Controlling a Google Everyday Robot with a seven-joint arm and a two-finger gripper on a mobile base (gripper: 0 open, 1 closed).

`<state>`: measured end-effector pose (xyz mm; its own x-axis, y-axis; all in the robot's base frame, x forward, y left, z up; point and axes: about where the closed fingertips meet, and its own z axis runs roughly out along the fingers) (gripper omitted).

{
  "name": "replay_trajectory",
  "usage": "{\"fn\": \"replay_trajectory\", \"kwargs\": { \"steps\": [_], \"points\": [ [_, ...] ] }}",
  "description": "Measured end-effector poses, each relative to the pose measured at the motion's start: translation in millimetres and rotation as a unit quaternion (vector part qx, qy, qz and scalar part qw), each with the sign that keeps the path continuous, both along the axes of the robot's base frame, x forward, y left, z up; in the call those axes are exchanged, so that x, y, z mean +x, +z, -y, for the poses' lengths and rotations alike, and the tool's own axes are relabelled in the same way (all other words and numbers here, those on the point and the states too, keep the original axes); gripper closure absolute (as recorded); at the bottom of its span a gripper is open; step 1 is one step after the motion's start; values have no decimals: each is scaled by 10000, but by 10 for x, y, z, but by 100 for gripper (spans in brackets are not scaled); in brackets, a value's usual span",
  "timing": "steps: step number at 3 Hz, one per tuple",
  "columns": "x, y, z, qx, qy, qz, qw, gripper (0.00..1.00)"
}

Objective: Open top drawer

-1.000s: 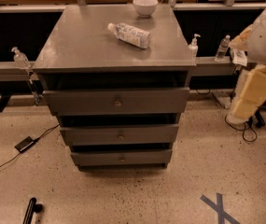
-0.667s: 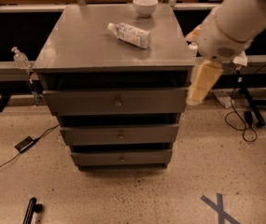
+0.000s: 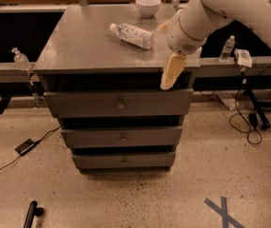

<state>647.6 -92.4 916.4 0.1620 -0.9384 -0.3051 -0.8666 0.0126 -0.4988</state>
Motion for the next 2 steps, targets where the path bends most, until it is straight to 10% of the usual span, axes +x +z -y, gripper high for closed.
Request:
{"fn": "replay_trajectory", "kwargs": {
  "steps": [2],
  "points": [
    [29,-581,16,193,22,-356,9992,0]
  ]
}}
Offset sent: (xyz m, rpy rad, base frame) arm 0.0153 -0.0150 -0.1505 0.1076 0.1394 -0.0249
